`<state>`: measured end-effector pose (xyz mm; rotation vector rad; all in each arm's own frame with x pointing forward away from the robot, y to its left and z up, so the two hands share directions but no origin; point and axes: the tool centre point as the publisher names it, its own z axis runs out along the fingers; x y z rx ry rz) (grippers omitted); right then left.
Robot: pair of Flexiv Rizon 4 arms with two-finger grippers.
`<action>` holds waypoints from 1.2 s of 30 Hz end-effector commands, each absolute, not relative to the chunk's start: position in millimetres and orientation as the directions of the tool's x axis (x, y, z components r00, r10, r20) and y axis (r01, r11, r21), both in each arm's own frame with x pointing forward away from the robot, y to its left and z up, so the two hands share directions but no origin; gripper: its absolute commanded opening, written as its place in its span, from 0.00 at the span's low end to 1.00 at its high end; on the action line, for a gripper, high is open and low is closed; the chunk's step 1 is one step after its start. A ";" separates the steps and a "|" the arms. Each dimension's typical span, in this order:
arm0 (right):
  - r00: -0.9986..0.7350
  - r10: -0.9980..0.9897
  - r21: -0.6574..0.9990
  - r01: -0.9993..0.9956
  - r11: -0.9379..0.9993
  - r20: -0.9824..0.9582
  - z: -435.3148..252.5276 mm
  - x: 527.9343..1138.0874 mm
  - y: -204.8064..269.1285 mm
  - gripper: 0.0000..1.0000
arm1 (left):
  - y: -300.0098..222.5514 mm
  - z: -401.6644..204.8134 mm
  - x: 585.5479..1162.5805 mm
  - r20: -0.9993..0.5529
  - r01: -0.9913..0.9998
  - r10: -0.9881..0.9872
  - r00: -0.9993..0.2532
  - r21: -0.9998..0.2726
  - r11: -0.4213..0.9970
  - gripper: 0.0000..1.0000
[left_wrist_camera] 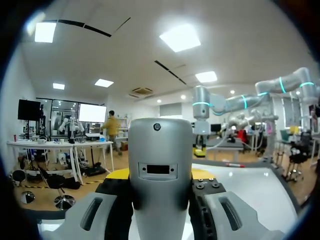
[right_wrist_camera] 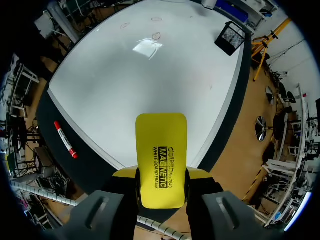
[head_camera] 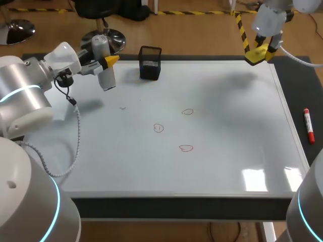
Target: Pick up the inspection probe, press it on each red-marked spot on the whiteboard one by one, put down the probe, pick up the eraser, and wipe off all the red marks.
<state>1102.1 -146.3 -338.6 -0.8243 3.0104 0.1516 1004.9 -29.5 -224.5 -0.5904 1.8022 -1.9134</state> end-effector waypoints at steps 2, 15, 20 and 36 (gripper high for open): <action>-0.860 -0.509 0.087 -0.510 0.856 -0.036 -337.4 1103.2 -146.4 0.00 | -31.3 -224.0 1004.6 0.005 0.032 -0.593 -0.805 -0.998 -0.051 0.00; -0.717 -0.696 0.063 -0.694 0.717 0.022 -338.2 1076.7 -73.5 0.00 | -31.3 -224.0 1004.6 0.005 0.032 -0.593 -0.805 -0.998 -0.051 0.00; -0.629 -0.777 0.065 -0.774 0.629 0.026 -333.3 1054.7 -31.8 0.00 | -31.3 -224.0 1004.6 0.005 0.032 -0.593 -0.805 -0.998 -0.051 0.00; -0.417 -0.908 0.087 -0.904 0.418 0.028 -336.5 983.6 81.9 0.00 | -31.3 -224.0 1004.6 0.005 0.032 -0.593 -0.805 -0.998 -0.051 0.00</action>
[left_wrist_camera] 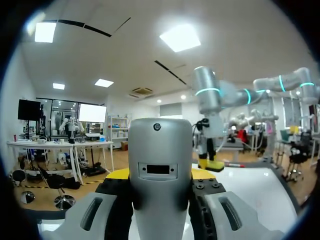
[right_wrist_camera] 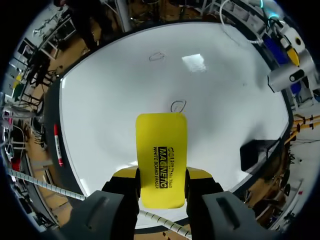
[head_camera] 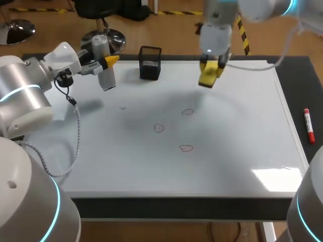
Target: Pick up the inspection probe, press it on each red-marked spot on the whiteboard one by one, put down the probe, pick up the eraser, and wipe off all the red marks.
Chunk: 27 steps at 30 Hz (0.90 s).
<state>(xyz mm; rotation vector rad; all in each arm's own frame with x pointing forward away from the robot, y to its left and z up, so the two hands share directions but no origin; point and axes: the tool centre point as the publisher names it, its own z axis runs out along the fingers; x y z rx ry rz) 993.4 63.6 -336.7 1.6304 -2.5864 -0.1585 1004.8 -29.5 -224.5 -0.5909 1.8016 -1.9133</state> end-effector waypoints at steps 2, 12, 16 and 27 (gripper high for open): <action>-0.396 -0.918 0.084 -0.914 0.397 0.027 -335.7 975.0 95.8 0.00 | -31.3 -224.0 1004.6 0.005 0.032 -0.593 -0.805 -0.998 -0.051 0.00; -0.312 -0.948 0.054 -0.947 0.316 0.059 -348.8 924.1 160.9 0.00 | -31.3 -224.0 1004.6 0.005 0.032 -0.593 -0.805 -0.998 -0.051 0.00; -0.304 -0.951 0.083 -0.948 0.307 0.050 -356.2 907.2 181.5 0.00 | -31.3 -224.0 1004.6 0.005 0.032 -0.593 -0.805 -0.998 -0.051 0.00; -0.294 -0.956 0.077 -0.953 0.294 0.011 -367.0 879.8 224.0 0.00 | -31.3 -224.0 1004.6 0.005 0.032 -0.593 -0.805 -0.998 -0.051 0.00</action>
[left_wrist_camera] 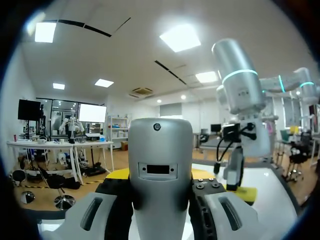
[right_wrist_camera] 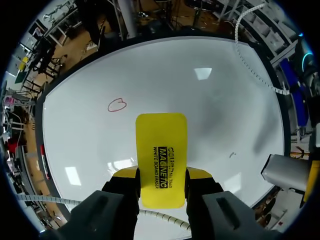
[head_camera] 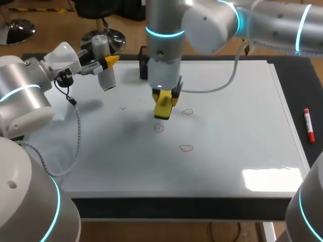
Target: Pick up the inspection probe, press it on each red-marked spot on the whiteboard one by one, put down the probe, pick up the eraser, and wipe off all the red marks.
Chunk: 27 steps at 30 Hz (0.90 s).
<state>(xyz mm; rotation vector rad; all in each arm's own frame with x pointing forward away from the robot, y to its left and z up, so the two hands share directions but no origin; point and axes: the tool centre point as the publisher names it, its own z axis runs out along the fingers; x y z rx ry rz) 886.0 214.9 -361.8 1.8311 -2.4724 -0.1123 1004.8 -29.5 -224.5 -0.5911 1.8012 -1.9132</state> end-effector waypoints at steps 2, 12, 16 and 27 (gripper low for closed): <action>-0.290 -0.957 0.074 -0.954 0.290 0.015 -370.9 876.2 229.5 0.00 | -31.3 -224.0 1004.6 0.005 0.032 -0.593 -0.805 -0.998 -0.051 0.00; -0.276 -0.960 0.078 -0.957 0.279 0.037 -389.3 864.2 254.1 0.00 | -31.3 -224.0 1004.6 0.005 0.032 -0.593 -0.805 -0.998 -0.051 0.00; -0.280 -0.959 0.072 -0.956 0.283 0.051 -399.7 860.7 259.1 0.00 | -31.3 -224.0 1004.6 0.005 0.032 -0.593 -0.805 -0.998 -0.051 0.00; -0.263 -0.963 0.024 -0.964 0.265 0.062 -422.2 856.3 261.2 0.00 | -31.3 -224.0 1004.6 0.005 0.032 -0.593 -0.805 -0.998 -0.051 0.00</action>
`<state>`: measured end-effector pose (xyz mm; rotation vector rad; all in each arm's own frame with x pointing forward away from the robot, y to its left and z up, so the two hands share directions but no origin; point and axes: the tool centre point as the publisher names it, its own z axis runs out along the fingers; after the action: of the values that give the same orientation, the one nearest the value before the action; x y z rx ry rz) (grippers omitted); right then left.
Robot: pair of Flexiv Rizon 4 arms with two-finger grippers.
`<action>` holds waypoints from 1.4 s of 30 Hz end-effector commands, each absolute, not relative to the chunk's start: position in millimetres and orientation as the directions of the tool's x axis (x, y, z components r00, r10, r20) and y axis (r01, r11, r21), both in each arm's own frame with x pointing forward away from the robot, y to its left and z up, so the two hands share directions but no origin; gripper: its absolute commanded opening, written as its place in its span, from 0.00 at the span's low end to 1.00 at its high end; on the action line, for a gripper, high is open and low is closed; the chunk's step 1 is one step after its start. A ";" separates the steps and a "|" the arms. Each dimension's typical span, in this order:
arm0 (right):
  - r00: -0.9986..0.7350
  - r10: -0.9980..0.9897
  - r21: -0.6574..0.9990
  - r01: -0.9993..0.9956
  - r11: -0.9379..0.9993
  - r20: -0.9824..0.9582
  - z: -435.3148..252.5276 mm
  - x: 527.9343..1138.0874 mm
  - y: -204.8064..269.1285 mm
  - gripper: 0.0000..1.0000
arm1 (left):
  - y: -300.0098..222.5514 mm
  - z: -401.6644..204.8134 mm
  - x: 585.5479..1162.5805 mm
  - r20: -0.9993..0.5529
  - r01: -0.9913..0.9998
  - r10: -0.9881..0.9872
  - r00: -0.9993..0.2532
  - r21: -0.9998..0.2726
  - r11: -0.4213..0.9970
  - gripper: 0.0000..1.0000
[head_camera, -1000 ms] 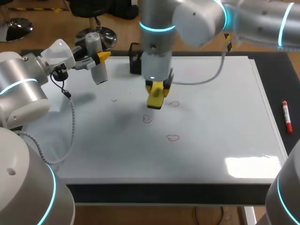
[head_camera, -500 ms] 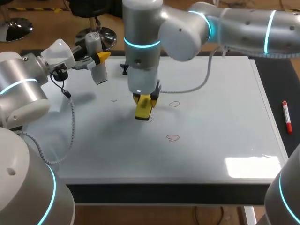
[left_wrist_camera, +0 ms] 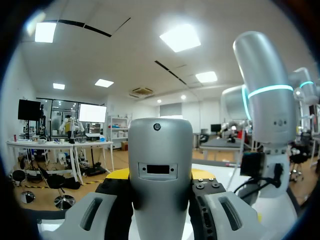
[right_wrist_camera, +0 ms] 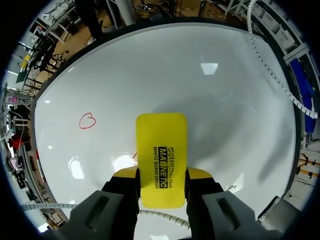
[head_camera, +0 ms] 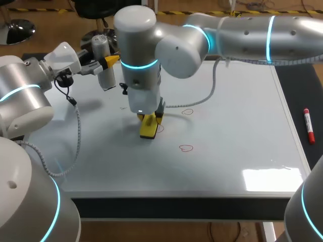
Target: Pick up the inspection probe, press it on each red-marked spot on the whiteboard one by one, put down the probe, pick up the eraser, and wipe off all the red marks.
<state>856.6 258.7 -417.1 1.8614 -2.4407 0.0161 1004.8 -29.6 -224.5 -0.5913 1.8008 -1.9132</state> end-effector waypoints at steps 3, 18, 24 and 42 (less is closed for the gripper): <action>-0.266 -0.962 0.021 -0.963 0.268 0.056 -424.6 855.9 261.0 0.00 | -31.3 -224.0 1004.6 0.005 0.032 -0.593 -0.805 -0.998 -0.051 0.00; -0.274 -0.960 0.041 -0.960 0.276 0.057 -441.3 847.3 252.7 0.00 | -31.3 -224.0 1004.6 0.005 0.032 -0.593 -0.805 -0.998 -0.051 0.00; -0.291 -0.955 0.052 -0.954 0.294 0.064 -444.3 844.7 242.0 0.00 | -31.3 -224.0 1004.6 0.005 0.032 -0.593 -0.805 -0.998 -0.051 0.00; -0.340 -0.936 0.069 -0.936 0.346 0.091 -451.9 838.5 210.0 0.00 | -31.3 -224.0 1004.6 0.005 0.032 -0.593 -0.805 -0.998 -0.051 0.00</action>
<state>839.7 218.5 -432.5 1.7298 -2.4815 -0.0112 1004.7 -29.6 -224.6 -0.5916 1.8000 -1.9132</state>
